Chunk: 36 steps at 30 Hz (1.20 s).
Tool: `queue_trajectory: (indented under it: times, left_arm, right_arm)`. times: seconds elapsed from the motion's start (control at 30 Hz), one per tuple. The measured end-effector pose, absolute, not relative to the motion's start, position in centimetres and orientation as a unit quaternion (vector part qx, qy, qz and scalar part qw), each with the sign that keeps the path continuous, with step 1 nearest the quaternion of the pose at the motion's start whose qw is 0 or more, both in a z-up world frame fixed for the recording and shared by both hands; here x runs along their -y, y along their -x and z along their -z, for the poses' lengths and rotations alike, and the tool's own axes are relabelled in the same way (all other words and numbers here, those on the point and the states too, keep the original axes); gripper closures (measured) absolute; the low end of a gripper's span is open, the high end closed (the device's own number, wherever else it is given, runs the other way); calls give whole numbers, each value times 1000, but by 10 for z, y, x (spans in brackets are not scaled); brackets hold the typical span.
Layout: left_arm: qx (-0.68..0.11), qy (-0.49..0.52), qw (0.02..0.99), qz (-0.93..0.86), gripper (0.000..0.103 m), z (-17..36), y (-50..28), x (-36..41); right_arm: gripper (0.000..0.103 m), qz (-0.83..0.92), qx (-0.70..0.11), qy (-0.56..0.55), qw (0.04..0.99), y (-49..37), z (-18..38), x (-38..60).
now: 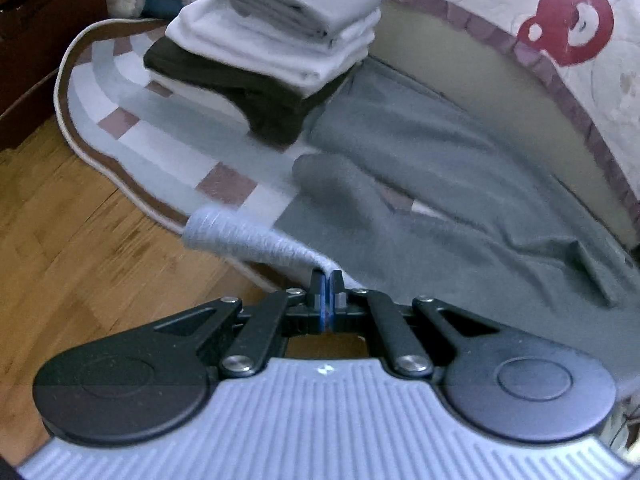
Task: Fold clothes
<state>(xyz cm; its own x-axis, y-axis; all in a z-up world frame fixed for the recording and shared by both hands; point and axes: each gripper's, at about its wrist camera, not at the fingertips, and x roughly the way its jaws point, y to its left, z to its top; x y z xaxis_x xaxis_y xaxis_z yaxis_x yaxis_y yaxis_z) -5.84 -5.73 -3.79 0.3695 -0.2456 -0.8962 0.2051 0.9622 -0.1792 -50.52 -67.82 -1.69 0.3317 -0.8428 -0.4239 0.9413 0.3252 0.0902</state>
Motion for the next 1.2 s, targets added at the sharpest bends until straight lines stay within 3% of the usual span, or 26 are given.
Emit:
queue_trajectory:
  times: [0.23,0.33,0.4,0.43,0.5,0.6,0.73,0.9,1.0,1.13,1.2]
  left_arm:
    - [-641,-11,758,117,102,113,86,48]
    - [-658,-26,741,131,101,131,92,53]
    - [-648,-53,744,152,99,115,86,57]
    - [-643,-67,745,162,98,108,83,59]
    - [-622,-64,758,185,96,84,75,57]
    - [-576,-39,790,207,93,45,63,49]
    - [-520,-28,823,225,76,11,33,55]
    - [-502,-75,824,251,75,14,-28,125]
    - [-469,-163,809,313,75,17,-40,204]
    - [-422,-218,774,419,75,29,-37,317]
    - [-410,-226,756,456,75,43,-36,370]
  right_arm:
    - [95,563,-290,-320,705,528,96,729]
    - [89,558,-312,-360,680,531,113,737]
    - [81,561,-318,-361,674,528,114,732]
    - [66,569,-324,-351,670,527,112,731]
    - [57,597,-329,-318,658,523,106,723]
    - [57,630,-307,-259,664,519,85,708]
    - [57,584,-238,-210,747,501,57,677]
    - [57,400,-242,-261,844,438,52,672]
    - [55,370,-271,-205,865,398,31,676]
    - [34,332,-273,-236,871,375,17,726]
    - [34,309,-276,-266,870,365,18,756]
